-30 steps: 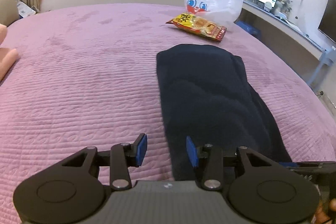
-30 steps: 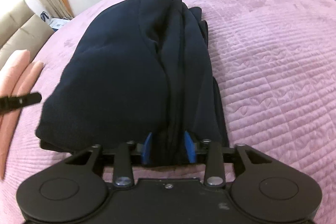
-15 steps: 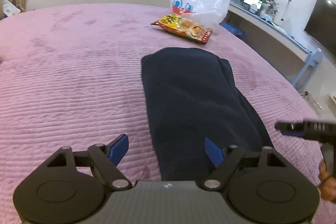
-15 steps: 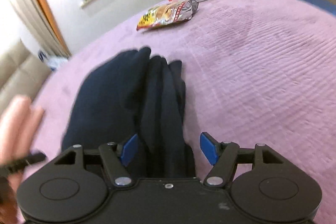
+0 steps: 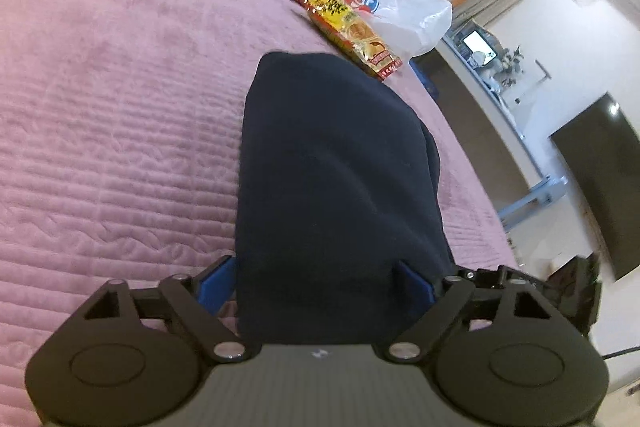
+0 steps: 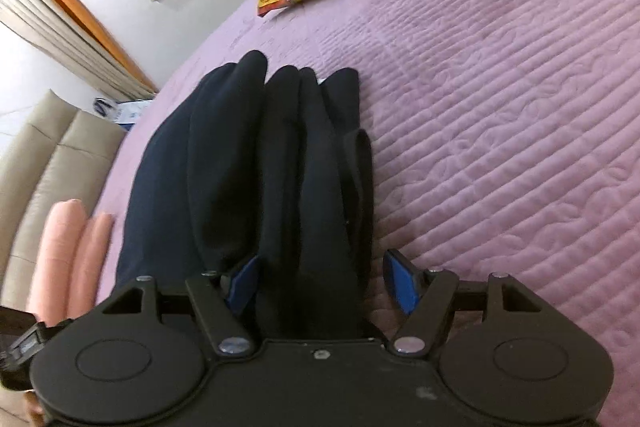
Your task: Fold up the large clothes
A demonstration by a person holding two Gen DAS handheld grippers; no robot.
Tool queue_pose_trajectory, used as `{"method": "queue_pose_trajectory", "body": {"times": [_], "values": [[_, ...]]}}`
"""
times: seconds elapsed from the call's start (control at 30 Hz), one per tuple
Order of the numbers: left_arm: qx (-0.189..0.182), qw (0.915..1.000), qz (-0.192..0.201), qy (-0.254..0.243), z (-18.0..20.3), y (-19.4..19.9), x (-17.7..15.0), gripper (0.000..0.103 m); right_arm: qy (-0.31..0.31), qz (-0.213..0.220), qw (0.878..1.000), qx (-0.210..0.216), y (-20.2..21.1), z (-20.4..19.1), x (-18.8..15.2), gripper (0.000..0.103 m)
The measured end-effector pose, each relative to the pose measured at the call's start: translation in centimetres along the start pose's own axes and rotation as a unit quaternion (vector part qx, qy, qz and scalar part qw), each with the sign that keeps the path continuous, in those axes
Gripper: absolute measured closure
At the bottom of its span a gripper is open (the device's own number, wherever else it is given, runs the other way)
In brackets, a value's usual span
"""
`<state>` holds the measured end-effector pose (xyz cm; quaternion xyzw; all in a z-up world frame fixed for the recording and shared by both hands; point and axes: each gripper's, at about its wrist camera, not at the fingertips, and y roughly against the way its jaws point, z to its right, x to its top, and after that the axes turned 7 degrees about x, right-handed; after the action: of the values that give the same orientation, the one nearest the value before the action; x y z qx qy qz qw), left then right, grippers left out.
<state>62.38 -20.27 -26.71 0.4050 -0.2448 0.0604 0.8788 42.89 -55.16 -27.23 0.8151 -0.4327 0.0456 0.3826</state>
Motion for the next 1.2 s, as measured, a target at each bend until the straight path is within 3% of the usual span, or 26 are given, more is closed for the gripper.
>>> {"method": "queue_pose_trajectory", "body": {"times": [0.17, 0.3, 0.37, 0.4, 0.47, 0.5, 0.57, 0.67, 0.83, 1.03, 1.2], "values": [[-0.068, 0.9941, -0.025, 0.080, -2.3, -2.8, 0.2, 0.007, 0.053, -0.023, 0.998, 0.022, -1.0, -0.4, 0.3, 0.017], [-0.077, 0.9928, -0.039, 0.083, -2.0, -4.3, 0.2, 0.008, 0.092, -0.027, 0.995, 0.010, -2.0, -1.8, 0.1, 0.018], [-0.064, 0.9941, -0.045, 0.076, -1.6, -4.3, 0.4, 0.015, 0.114, -0.027, 0.993, 0.003, -2.4, -2.7, -0.3, 0.026], [-0.056, 0.9949, -0.041, 0.072, -1.3, -4.2, 0.5, 0.018, 0.116, -0.026, 0.993, 0.006, -2.4, -2.9, -0.4, 0.037], [-0.038, 0.9980, -0.026, 0.044, -0.4, -3.5, 0.4, 0.037, 0.115, -0.024, 0.993, 0.018, -2.3, -3.2, -0.3, 0.054], [-0.031, 0.9991, -0.016, 0.023, 0.3, -2.9, 0.4, 0.041, 0.113, -0.023, 0.993, 0.026, -2.2, -3.3, -0.2, 0.061], [-0.025, 0.9996, 0.002, -0.012, 1.8, -1.9, 0.3, 0.048, 0.106, -0.019, 0.993, 0.047, -1.5, -3.6, -0.1, 0.064], [-0.072, 0.9953, 0.051, -0.041, 3.3, 1.0, -0.5, 0.051, 0.114, -0.010, 0.990, 0.079, 0.5, -5.1, 0.0, 0.065], [-0.128, 0.9869, 0.083, -0.053, 4.2, 8.7, -2.4, 0.051, 0.151, 0.005, 0.979, 0.138, 7.3, -9.2, -1.8, 0.065], [-0.136, 0.9850, 0.098, -0.040, 5.1, 18.3, -8.3, 0.050, 0.190, -0.004, 0.972, 0.139, 14.2, -15.8, -8.2, 0.065], [-0.116, 0.9881, 0.100, -0.009, 3.4, 23.0, -14.3, 0.050, 0.189, -0.029, 0.973, 0.127, 15.8, -18.1, -14.2, 0.065]]}}
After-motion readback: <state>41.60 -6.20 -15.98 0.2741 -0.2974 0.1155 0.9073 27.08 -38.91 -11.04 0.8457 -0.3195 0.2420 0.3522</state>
